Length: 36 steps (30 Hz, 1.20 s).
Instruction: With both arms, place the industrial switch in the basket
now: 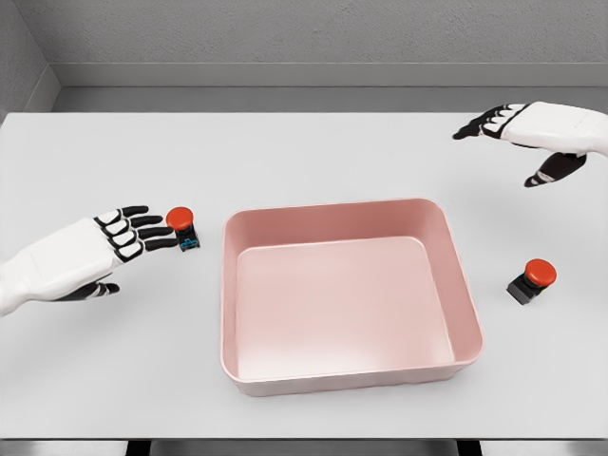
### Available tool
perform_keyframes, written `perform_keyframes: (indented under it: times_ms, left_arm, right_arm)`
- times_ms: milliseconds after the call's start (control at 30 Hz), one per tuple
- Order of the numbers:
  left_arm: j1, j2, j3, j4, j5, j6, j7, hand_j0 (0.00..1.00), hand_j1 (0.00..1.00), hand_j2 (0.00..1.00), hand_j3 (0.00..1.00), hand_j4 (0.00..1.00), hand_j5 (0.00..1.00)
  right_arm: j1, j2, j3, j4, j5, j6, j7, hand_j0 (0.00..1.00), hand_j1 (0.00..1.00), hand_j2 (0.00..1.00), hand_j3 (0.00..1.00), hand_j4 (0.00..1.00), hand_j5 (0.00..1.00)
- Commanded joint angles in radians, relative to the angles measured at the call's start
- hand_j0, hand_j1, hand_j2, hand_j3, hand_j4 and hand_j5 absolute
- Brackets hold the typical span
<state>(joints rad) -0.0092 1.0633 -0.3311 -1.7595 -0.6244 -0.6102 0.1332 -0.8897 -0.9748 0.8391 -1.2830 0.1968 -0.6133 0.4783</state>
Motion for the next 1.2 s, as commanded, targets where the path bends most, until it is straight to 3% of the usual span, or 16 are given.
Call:
perform_keyframes:
  times_ms: [0,100,200,233,300,367,400,533,633,800,1167]
  left_arm:
    - [0.0,0.001,0.0,0.0,0.006,-0.001,0.0,1.0,1.0,1.0,1.0,1.0,1.0]
    - [-0.029,0.001,0.0,0.005,0.005,-0.001,0.0,1.0,1.0,1.0,1.0,1.0,1.0]
    - [-0.113,-0.049,-0.002,0.04,0.005,-0.001,0.0,1.0,1.0,1.0,1.0,1.0,1.0]
    - [-0.132,-0.06,-0.002,0.063,-0.008,-0.001,-0.001,1.0,1.0,1.0,1.0,1.0,1.0]
    - [-0.178,-0.083,-0.026,0.095,-0.044,-0.001,-0.014,1.0,1.0,1.0,1.0,1.0,1.0]
    - [-0.264,-0.12,-0.12,0.136,-0.061,-0.001,-0.079,1.0,1.0,1.0,1.0,1.0,1.0]
    - [-0.276,-0.143,-0.131,0.159,-0.078,-0.001,-0.09,1.0,1.0,1.0,1.0,1.0,1.0]
    - [-0.336,-0.194,-0.189,0.225,-0.109,-0.001,-0.09,1.0,1.0,1.0,1.0,1.0,1.0]
    - [-0.365,-0.241,-0.226,0.265,-0.11,-0.001,-0.09,1.0,1.0,1.0,1.0,1.0,1.0]
    - [-0.394,-0.264,-0.269,0.285,-0.112,-0.001,-0.09,1.0,1.0,1.0,1.0,1.0,1.0]
    - [-0.445,-0.299,-0.289,0.405,-0.112,-0.001,-0.09,1.0,1.0,1.0,1.0,1.0,1.0]
  right_arm:
    - [0.002,-0.002,0.002,0.002,-0.005,0.002,-0.013,1.0,1.0,1.0,1.0,1.0,1.0]
    - [0.002,-0.005,0.011,0.002,-0.007,0.002,-0.02,1.0,1.0,1.0,1.0,1.0,1.0]
    - [0.002,-0.054,0.015,-0.001,-0.008,0.002,-0.024,1.0,1.0,1.0,1.0,1.0,1.0]
    - [0.009,-0.074,0.026,-0.01,-0.008,0.002,-0.052,1.0,1.0,1.0,1.0,1.0,1.0]
    - [0.044,-0.111,0.038,-0.019,-0.008,0.002,-0.194,1.0,1.0,1.0,1.0,1.0,1.0]
    - [0.057,-0.133,0.038,-0.056,-0.005,0.002,-0.17,1.0,1.0,1.0,1.0,1.0,1.0]
    - [0.066,-0.137,0.035,-0.064,-0.005,0.002,-0.106,1.0,1.0,1.0,1.0,1.0,1.0]
    - [0.077,-0.168,0.031,-0.064,-0.005,0.002,-0.078,1.0,1.0,1.0,1.0,1.0,1.0]
    - [0.107,-0.22,0.029,-0.071,-0.005,0.002,-0.078,1.0,1.0,1.0,1.0,1.0,1.0]
    - [0.176,-0.251,0.028,-0.131,-0.005,0.002,-0.073,1.0,1.0,1.0,1.0,1.0,1.0]
    - [0.255,-0.249,0.021,-0.131,-0.005,0.002,-0.084,1.0,1.0,1.0,1.0,1.0,1.0]
